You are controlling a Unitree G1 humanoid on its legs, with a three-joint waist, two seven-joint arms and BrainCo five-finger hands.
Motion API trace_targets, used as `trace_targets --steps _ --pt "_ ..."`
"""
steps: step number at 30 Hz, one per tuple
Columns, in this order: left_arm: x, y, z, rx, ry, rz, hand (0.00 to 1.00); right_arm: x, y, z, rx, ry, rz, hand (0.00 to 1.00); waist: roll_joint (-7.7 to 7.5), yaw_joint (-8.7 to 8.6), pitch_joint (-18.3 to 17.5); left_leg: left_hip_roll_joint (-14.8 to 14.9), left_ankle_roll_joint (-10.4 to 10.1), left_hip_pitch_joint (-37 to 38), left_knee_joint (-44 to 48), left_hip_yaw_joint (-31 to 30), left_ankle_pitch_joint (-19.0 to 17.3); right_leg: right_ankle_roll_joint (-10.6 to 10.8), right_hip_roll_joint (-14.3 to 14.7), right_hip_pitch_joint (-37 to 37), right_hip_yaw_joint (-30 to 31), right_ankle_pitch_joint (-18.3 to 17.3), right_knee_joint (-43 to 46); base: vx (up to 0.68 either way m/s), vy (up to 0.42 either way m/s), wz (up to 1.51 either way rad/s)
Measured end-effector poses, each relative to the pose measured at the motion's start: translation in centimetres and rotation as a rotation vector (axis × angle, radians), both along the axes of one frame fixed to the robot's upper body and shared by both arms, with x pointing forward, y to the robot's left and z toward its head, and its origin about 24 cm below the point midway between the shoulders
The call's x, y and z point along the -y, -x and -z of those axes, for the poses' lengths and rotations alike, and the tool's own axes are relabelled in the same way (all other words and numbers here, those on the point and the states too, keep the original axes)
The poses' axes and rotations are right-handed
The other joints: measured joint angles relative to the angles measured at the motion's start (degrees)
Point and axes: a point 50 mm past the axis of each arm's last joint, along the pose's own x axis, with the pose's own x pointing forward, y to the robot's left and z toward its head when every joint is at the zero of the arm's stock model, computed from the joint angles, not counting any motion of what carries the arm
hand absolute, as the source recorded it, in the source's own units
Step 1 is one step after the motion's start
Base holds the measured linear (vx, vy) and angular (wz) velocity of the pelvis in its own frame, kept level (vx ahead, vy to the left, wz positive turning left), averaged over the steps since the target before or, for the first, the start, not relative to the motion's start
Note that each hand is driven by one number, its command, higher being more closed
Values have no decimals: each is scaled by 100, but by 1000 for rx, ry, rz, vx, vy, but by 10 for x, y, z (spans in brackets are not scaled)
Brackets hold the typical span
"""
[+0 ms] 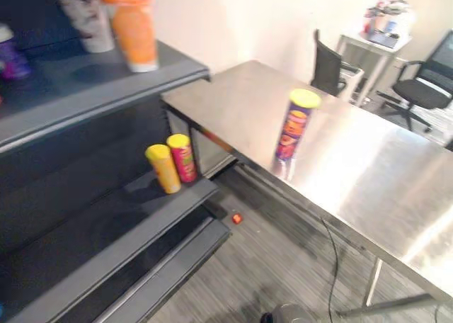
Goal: Put the gum and the chips on the shelf.
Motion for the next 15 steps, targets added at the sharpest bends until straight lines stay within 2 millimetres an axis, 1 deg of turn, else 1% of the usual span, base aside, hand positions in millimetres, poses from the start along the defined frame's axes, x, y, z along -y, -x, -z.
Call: trace_targets --steps 1,2,3,4,5,6,7,8,11,12,13,14,15 --pt "17 -6 2 35 41 -4 0 -10 -10 -5 -31 42 -28 0 299 190 79 135 -83 46 145 334 -302 -254 -147 -89 -490 -140 556 69 108 -172" --pt "15 -8 0 56 35 1 0 -16 -13 -5 -49 69 -49 0 275 192 39 202 75 36 399 598 -625 194 -338 162 -646 206 275 69 157 -142" --pt "13 -8 2 41 30 -9 0 -17 -15 2 -50 45 -70 0 298 284 104 445 41 31 648 637 -721 315 -212 192 -682 355 182 34 -33 -78" --pt "12 -9 2 32 34 7 0 -19 -21 14 -83 9 -91 0 368 288 76 598 16 9 700 737 -658 252 -75 218 -736 447 30 -10 -127 -62" --pt "13 -12 2 32 37 14 0 -19 -22 17 -88 1 -93 0 395 289 124 755 31 -1 788 736 -668 229 48 251 -708 454 -52 -41 -184 -37" --pt "14 -14 2 37 37 12 0 -17 -22 17 -90 -6 -86 0 349 273 180 842 47 25 857 729 -663 193 155 346 -721 508 -209 -2 -140 -12" --pt "15 -15 2 41 38 5 0 -15 -19 14 -75 -10 -75 0 389 289 183 954 34 29 944 718 -647 152 261 436 -734 542 -304 19 -115 -2" --pt "16 -15 3 43 37 -4 0 -14 -17 13 -64 -11 -71 0 408 301 175 1002 34 29 978 719 -646 148 295 462 -735 545 -344 30 -85 3" --pt "16 -14 3 50 37 -48 0 -15 -18 11 -54 -11 -77 0 428 320 171 1033 52 163 940 722 -619 108 378 603 -729 588 -448 39 -26 1" --pt "16 -13 3 48 36 -52 0 -16 -20 12 -59 -15 -80 0 457 322 159 1025 56 221 923 725 -616 104 387 656 -708 592 -476 48 2 0" --pt "16 -13 3 48 37 -55 0 -16 -22 13 -64 -17 -83 0 428 324 176 1022 57 255 936 702 -616 104 393 712 -691 592 -502 55 16 -4" --pt "16 -12 3 52 40 -77 0 -17 -26 13 -70 -20 -94 0 480 353 179 1019 67 295 1018 490 -609 102 406 810 -632 595 -546 40 16 -12" --pt "17 -11 3 58 44 -99 0 -21 -30 12 -73 -17 -108 0 485 357 206 1020 68 304 1099 270 -609 102 418 838 -563 595 -554 16 7 -40"
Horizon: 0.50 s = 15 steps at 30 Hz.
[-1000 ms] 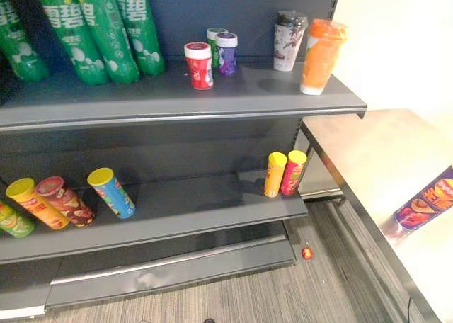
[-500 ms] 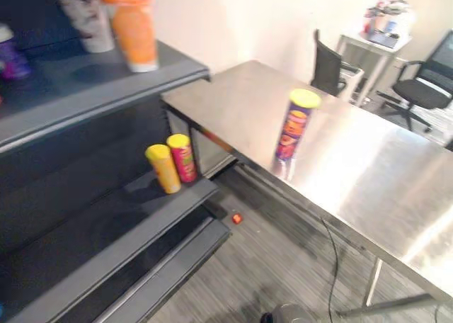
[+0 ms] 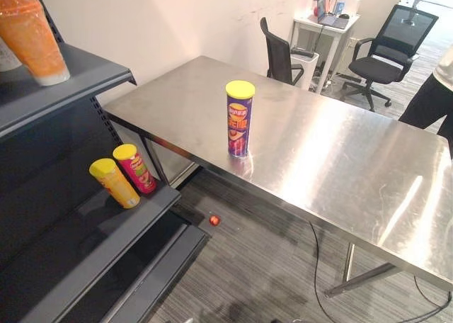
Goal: Put the gum and the chips on the shelf.
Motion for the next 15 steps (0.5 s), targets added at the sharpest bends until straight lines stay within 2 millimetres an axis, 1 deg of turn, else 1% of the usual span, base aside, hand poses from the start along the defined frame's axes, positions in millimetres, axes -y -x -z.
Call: trace_targets --steps 1,2,3,4,5,6,7,8,9,10,11,12,14,15 --pt "2 0 0 25 4 -36 0 -8 -7 0 -11 11 -32 0 -39 98 40 -23 19 -81 222 -718 10 -6 41 69 178 4 -19 9 13 -51" --pt "2 -2 -1 37 3 -47 0 -11 -10 0 -17 16 -47 0 14 153 37 -61 39 -134 361 -1154 21 -24 52 117 266 15 -31 15 59 -73" --pt "2 -2 -1 48 7 -85 0 -19 -17 1 -29 29 -79 0 -62 281 93 -335 54 -329 572 -2294 -201 -27 14 171 478 16 -73 26 145 -79" --pt "3 0 0 56 19 -141 0 -24 -19 -2 -24 37 -95 0 -41 367 104 -777 16 -416 488 -3268 -477 -15 -54 158 656 24 -90 10 180 -81" --pt "4 2 0 53 24 -156 0 -24 -19 -4 -15 37 -99 0 -19 414 117 -970 6 -422 377 -3663 -533 -14 -83 151 737 24 -99 4 275 -73" --pt "11 12 3 32 43 -190 0 -26 -18 -9 9 35 -108 0 67 410 158 -1352 -24 -443 -84 -4388 -525 39 -101 155 831 54 -133 1 241 -53" --pt "12 19 3 22 49 -229 0 -26 -18 -10 15 31 -115 0 86 417 157 -1505 -104 -385 -355 -4748 -572 90 -105 143 937 80 -151 4 238 -47" --pt "13 23 4 15 53 -244 0 -27 -18 -10 17 33 -118 0 81 426 143 -1584 -164 -285 -546 -4918 -606 133 -118 131 1012 110 -181 63 163 -28" --pt "13 26 4 10 56 -269 0 -30 -15 -14 41 44 -130 0 53 413 118 -1740 -156 -221 -794 -5013 -584 309 -207 91 1072 234 -265 82 169 -17" --pt "10 25 3 14 50 -273 0 -32 -14 -17 55 53 -139 0 -30 413 141 -1847 -96 -232 -815 -4960 -547 386 -333 53 1102 306 -338 94 163 -7" --pt "9 25 3 15 49 -276 0 -32 -14 -18 55 55 -140 0 -62 417 160 -1907 -74 -227 -802 -4941 -534 413 -390 57 1109 355 -364 62 213 -1" --pt "9 24 3 18 48 -274 0 -33 -15 -16 47 61 -149 0 -92 467 168 -2001 -67 -228 -789 -4924 -530 413 -473 63 1125 360 -376 57 204 2" --pt "9 21 3 26 51 -261 0 -36 -18 -12 14 79 -168 0 -95 555 166 -2097 -27 -207 -801 -4889 -540 414 -557 53 1225 361 -371 47 149 0" --pt "9 20 3 27 54 -237 0 -39 -22 -4 -24 87 -179 0 -96 571 166 -2134 -18 -185 -846 -4874 -539 415 -582 42 1295 362 -367 37 81 -4"
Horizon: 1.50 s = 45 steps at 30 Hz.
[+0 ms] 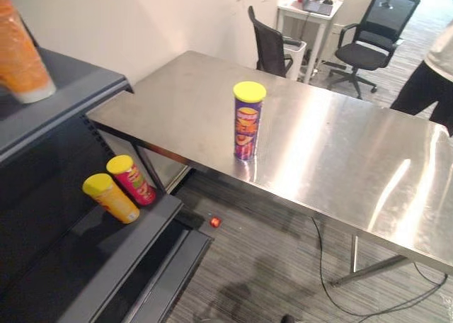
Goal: Put the gum and the chips on the shelf.
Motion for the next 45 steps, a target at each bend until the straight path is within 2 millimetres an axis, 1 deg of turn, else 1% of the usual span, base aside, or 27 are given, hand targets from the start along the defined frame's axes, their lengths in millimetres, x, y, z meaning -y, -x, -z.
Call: trace_targets --steps 1,2,4,5,7,8,10,12,15,16,17,18,19,21,23,26,27,28,29,32,34,37,39,43,45 --pt "0 -1 0 2 2 22 0 -4 -3 12 -49 3 -19 0 -12 2 -7 -7 2 4 -34 33 -1 0 0 -66 78 0 18 27 64 -10" --pt "-1 -2 0 4 2 31 0 -6 -5 19 -73 4 -34 0 -14 11 -9 5 3 10 -71 68 0 0 8 -94 129 0 41 33 23 -27" --pt "-1 -4 -1 4 1 70 0 -12 -11 48 -194 -4 -73 0 -18 10 -10 39 25 25 -199 187 14 2 26 -247 283 1 78 36 -10 -39" --pt "-1 -5 -1 6 1 81 0 -12 -12 55 -224 -11 -75 0 -17 5 -10 41 40 27 -230 206 24 4 26 -268 301 2 78 27 -18 -25" --pt "-1 -8 -2 9 -2 122 0 -11 -15 81 -326 -38 -84 0 -16 -4 -11 44 75 105 -375 292 56 5 24 -298 372 3 77 25 -6 -18" --pt "-1 -9 -2 10 -2 142 0 -11 -15 90 -363 -35 -82 0 -15 -4 -12 42 72 116 -405 306 61 21 14 -301 364 13 70 17 6 -12" --pt "-2 -13 -3 25 -8 173 0 -10 -13 105 -428 -37 -74 0 -30 0 -5 24 87 80 -452 310 81 54 -7 -361 353 34 64 5 6 -3" --pt "-3 -15 -4 25 -10 206 0 -14 -14 116 -468 -39 -91 0 -60 -10 0 -19 100 36 -508 287 130 104 -46 -385 315 68 1 -2 8 4" --pt "-4 -18 -5 30 -11 242 0 -17 -19 134 -545 -44 -102 0 -106 26 10 -87 132 -33 -544 236 187 127 -100 -396 254 127 -77 -6 22 13" --pt "-4 -18 -5 31 -11 250 0 -18 -20 139 -563 -49 -103 0 -134 39 -4 -108 132 -81 -589 177 234 135 -110 -408 210 198 -141 -8 22 19" --pt "-5 -18 -5 31 -11 252 0 -19 -20 140 -565 -51 -107 0 -156 37 -2 -120 132 -117 -601 152 257 127 -117 -431 179 219 -160 -9 13 20" --pt "-7 -18 -6 31 -14 254 0 -21 -21 142 -573 -51 -113 0 -217 49 7 -142 135 -205 -603 124 293 130 -140 -487 115 225 -169 -16 8 19" --pt "-9 -18 -6 31 -16 258 0 -22 -23 145 -589 -50 -118 0 -265 81 30 -153 144 -233 -605 111 317 134 -148 -486 93 264 -199 -24 11 15" --pt "-10 -19 -6 35 -15 260 0 -21 -24 149 -605 -55 -115 0 -298 159 30 -163 151 -273 -603 83 347 130 -152 -491 60 345 -241 -35 19 13" --pt "-11 -18 -6 33 -17 261 0 -26 -28 148 -605 -47 -131 0 -332 154 48 -216 158 -324 -613 -31 400 138 -195 -494 -22 365 -243 -42 21 20" --pt "-15 -19 -8 31 -29 265 0 -38 -36 145 -600 -31 -169 0 -469 175 109 -295 154 -478 -696 -175 559 156 -254 -600 -145 377 -246 -67 4 24" --pt "-16 -19 -8 32 -31 266 0 -38 -37 144 -600 -31 -168 0 -495 176 126 -306 149 -519 -700 -204 591 159 -263 -618 -193 379 -246 -88 -16 28" --pt "-17 -19 -8 31 -35 265 0 -37 -40 145 -605 -34 -161 0 -538 240 147 -315 139 -591 -704 -262 631 152 -264 -666 -224 392 -245 -101 -21 24" --pt "-18 -19 -8 32 -37 264 0 -36 -42 145 -607 -31 -155 0 -555 305 160 -316 132 -646 -708 -322 672 144 -255 -692 -262 418 -255 -98 -20 22" --pt "-18 -19 -8 33 -39 264 0 -39 -48 144 -615 -27 -159 0 -572 326 180 -339 110 -718 -734 -470 758 144 -259 -691 -394 417 -256 -69 -18 28" --pt "-19 -20 -8 32 -39 261 0 -44 -54 143 -621 -13 -171 0 -582 373 211 -321 98 -728 -903 -520 860 130 -254 -747 -463 402 -208 -68 -21 15" --pt "-19 -23 -9 41 -39 259 0 -52 -61 134 -603 14 -191 0 -590 432 303 -291 76 -762 -1104 -616 1041 106 -244 -872 -502 384 -152 -61 -26 11" --pt "-19 -25 -9 45 -41 262 0 -52 -64 132 -604 19 -186 0 -606 473 346 -272 55 -770 -1211 -658 1131 106 -231 -917 -538 386 -140 -11 -28 9" --pt "-21 -28 -10 56 -50 265 0 -58 -74 127 -609 36 -181 0 -668 544 401 -242 45 -795 -1293 -715 1180 104 -205 -964 -578 387 -127 20 -15 4" --pt "-21 -31 -11 62 -51 267 0 -59 -76 122 -606 63 -179 0 -665 595 431 -249 47 -810 -1292 -750 1182 104 -206 -962 -607 387 -128 43 -7 8"
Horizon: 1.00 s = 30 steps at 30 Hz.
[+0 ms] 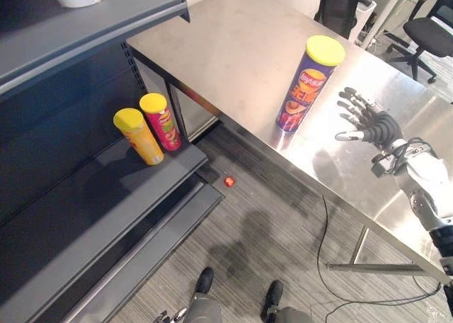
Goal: Put the gum and the chips on the shelf.
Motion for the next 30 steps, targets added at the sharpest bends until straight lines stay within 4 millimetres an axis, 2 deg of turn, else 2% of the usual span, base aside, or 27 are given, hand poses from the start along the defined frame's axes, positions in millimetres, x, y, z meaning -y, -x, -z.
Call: trace_targets --steps 17,22,25,29,30 --pt "0 -15 -3 41 -10 -3 0 -14 -23 -37 72 39 7 0 3 193 272 -13 -8 -171 15 -210 25 -2 28 -17 -190 -1 -76 19 -2 6" --pt "0 -16 -3 48 -13 -5 0 -19 -26 -50 108 42 0 0 2 240 292 -16 -8 -191 12 -216 23 -2 28 -24 -209 -1 -90 25 2 1" --pt "0 -21 -4 59 -14 -3 0 -22 -26 -60 136 40 -4 0 4 257 420 -14 -8 -198 13 -213 23 -2 29 -31 -207 -1 -92 11 3 0" --pt "0 -25 -5 68 -15 0 0 -21 -28 -59 129 40 9 0 1 341 444 -13 -9 -297 26 -210 24 -3 31 -128 -203 1 -92 10 2 0" --pt "0 -25 -5 69 -15 0 0 -20 -30 -56 117 45 17 100 0 351 445 -13 -9 -295 26 -215 24 -3 32 -122 -210 1 -91 0 0 0"
